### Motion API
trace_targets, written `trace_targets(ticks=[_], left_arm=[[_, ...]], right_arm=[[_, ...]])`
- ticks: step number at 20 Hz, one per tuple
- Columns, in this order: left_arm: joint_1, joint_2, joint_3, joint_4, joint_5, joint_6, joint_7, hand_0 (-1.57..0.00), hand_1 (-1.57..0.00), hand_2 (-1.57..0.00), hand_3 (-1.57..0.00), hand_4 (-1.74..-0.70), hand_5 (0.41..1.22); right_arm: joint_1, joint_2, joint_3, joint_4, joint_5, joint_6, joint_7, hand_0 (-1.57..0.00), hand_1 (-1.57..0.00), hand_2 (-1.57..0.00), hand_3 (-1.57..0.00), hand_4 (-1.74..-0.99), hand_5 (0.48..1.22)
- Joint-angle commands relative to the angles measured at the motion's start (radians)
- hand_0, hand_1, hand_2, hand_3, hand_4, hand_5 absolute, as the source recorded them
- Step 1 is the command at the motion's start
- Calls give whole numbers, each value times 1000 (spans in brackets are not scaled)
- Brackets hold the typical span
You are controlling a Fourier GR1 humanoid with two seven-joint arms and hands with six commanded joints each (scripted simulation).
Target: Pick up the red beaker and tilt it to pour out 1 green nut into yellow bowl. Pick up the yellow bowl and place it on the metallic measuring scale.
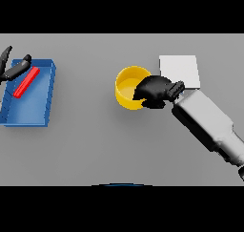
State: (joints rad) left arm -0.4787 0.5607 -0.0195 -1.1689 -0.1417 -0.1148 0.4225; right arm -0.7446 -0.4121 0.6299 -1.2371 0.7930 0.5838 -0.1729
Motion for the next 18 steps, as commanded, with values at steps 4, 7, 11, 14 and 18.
trace_targets(ticks=[4, 7, 11, 14, 18], left_arm=[[-16, 4, 15, 10, 18, -10, -3, 1, 1, 1, 1, -793, 702], [-16, -4, 12, 7, 21, -9, -11, 1, 1, 1, 1, -800, 704], [-7, 4, 27, -6, 39, -14, 28, 1, 1, 1, 1, -826, 723], [-13, -5, 24, -25, 46, -12, 48, 1, 1, 1, 1, -837, 737], [2, -10, 19, -52, 43, 2, 79, 1, 1, 1, 1, -851, 754]], right_arm=[[15, -16, -15, -64, 0, 12, 72, -1564, -1564, -1471, -1191, -1739, 1219], [29, -31, -43, -108, -19, 25, 100, -1520, -1567, -1520, -1179, -1740, 1219], [1, -78, -87, -68, -9, -21, 110, -1550, -1570, -1504, -1174, -1741, 1220], [-13, -114, -121, -16, -7, -82, 80, -1560, -1570, -1533, -1156, -1741, 1221], [-66, -130, -152, 130, 14, -159, 71, -1567, -1571, -1553, -1155, -1741, 1221]])
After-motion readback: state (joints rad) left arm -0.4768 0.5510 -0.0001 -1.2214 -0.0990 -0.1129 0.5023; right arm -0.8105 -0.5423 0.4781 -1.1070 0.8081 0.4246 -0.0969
